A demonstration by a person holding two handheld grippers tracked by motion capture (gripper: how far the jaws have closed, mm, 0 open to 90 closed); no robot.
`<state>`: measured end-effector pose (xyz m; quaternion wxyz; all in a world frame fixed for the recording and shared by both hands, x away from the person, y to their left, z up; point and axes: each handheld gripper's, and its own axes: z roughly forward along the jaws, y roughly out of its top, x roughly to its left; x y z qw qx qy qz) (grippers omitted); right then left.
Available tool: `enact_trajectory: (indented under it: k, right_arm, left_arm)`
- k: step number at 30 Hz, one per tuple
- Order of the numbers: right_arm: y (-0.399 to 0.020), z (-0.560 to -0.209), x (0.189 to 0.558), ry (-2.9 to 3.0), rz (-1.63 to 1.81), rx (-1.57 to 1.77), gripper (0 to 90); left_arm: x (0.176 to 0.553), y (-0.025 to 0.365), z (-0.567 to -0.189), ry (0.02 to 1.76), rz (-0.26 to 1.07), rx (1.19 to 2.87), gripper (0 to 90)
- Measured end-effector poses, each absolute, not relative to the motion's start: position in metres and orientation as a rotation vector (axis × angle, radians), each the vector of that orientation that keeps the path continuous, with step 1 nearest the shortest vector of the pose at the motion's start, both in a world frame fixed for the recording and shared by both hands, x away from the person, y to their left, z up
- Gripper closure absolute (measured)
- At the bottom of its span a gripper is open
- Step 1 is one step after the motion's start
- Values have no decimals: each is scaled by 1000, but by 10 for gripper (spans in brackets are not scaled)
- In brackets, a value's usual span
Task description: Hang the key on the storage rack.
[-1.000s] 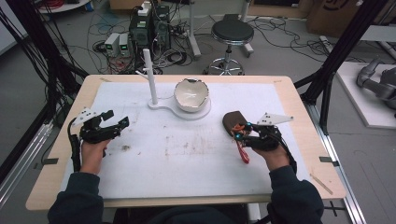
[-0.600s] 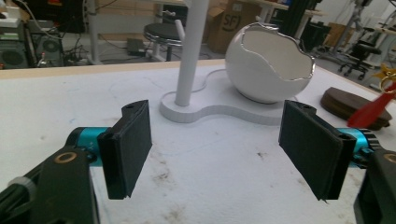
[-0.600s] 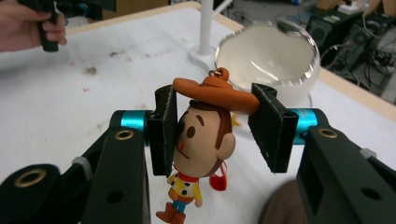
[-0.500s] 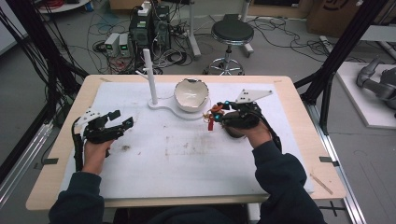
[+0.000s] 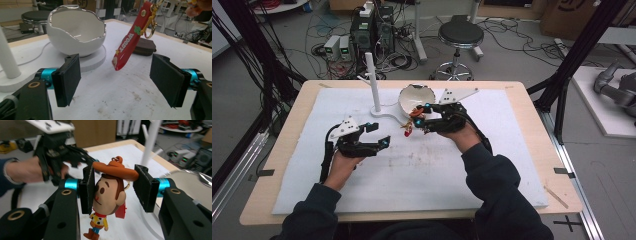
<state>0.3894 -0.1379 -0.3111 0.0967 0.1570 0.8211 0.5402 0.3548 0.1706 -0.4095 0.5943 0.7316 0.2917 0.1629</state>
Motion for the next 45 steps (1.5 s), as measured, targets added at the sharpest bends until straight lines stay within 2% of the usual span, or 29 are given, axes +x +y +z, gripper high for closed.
enact_trajectory:
  k: [2,6,15,22,32,35,36,37,45]
  right_arm:
    - [-126,-308,388,2447,1613,432,542]
    - [-113,-305,387,2462,1621,394,542]
    - [-96,-301,383,2490,1664,371,542]
    - [-94,-300,383,2501,1690,365,541]
    - [-89,-301,381,2516,1704,346,541]
    - [-88,-301,381,2515,1703,349,541]
    - [-88,-301,381,2515,1703,349,541]
    - [-89,-301,381,2518,1699,347,541]
    - [-100,-301,384,2485,1703,393,541]
  left_arm:
    - [356,166,-412,677,366,1706,210]
    - [354,151,-417,606,365,1765,207]
    - [358,151,-417,651,382,1745,210]
    - [357,149,-418,622,365,1756,375]
    - [354,148,-417,597,384,1770,493]
    - [354,147,-417,595,391,1790,585]
    - [354,147,-417,597,394,1797,585]
    - [354,147,-417,603,395,1797,643]
    - [355,150,-416,628,359,1783,649]
